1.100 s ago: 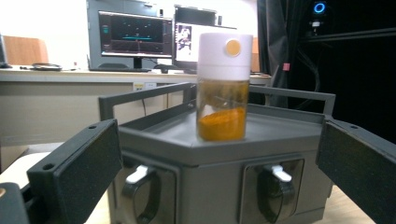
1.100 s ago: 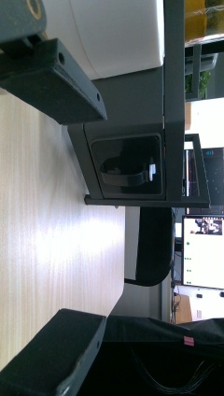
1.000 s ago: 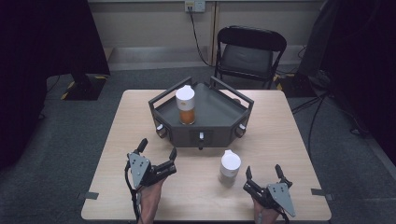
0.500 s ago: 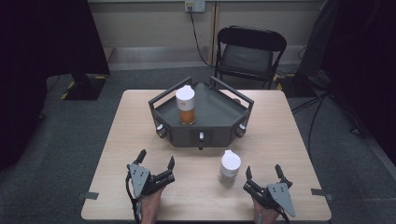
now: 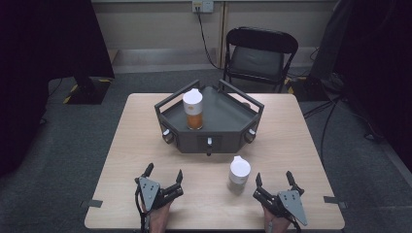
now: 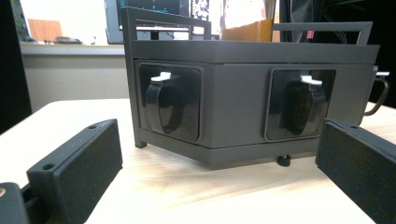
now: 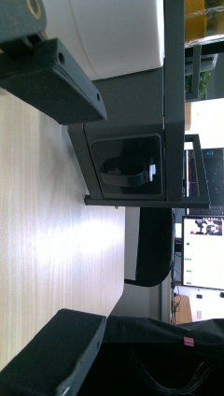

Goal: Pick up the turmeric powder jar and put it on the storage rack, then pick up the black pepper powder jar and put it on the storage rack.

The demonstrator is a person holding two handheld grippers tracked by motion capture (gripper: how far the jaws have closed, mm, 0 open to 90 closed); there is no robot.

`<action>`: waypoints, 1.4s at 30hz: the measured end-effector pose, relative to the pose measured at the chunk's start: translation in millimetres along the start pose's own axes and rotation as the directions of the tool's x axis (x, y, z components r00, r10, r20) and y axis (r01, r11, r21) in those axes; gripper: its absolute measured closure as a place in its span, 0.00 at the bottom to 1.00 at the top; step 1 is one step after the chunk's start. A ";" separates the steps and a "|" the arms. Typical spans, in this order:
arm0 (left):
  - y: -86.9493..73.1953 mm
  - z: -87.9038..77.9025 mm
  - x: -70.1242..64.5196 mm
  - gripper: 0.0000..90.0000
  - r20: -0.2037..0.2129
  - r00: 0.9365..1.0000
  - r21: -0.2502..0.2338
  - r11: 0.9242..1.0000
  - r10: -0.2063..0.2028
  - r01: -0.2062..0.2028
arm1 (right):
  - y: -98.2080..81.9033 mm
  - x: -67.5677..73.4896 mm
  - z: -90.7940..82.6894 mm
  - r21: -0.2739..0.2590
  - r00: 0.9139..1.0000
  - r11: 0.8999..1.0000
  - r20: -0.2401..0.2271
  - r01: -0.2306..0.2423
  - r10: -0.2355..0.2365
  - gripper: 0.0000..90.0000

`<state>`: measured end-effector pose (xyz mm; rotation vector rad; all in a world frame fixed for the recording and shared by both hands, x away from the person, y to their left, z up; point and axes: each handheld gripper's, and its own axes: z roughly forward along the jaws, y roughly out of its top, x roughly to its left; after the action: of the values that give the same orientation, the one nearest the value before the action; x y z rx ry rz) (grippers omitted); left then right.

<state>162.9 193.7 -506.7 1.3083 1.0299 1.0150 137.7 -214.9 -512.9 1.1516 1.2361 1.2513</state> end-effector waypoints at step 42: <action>-9.3 -1.7 -1.6 0.00 -0.004 1.000 -0.019 1.000 0.003 -0.003 | 0.1 -0.8 -0.2 0.000 1.000 1.000 -0.006 0.000 0.000 0.02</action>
<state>160.9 192.5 -516.0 1.2935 1.0190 1.0273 137.5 -215.8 -512.8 1.1485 1.2411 1.2551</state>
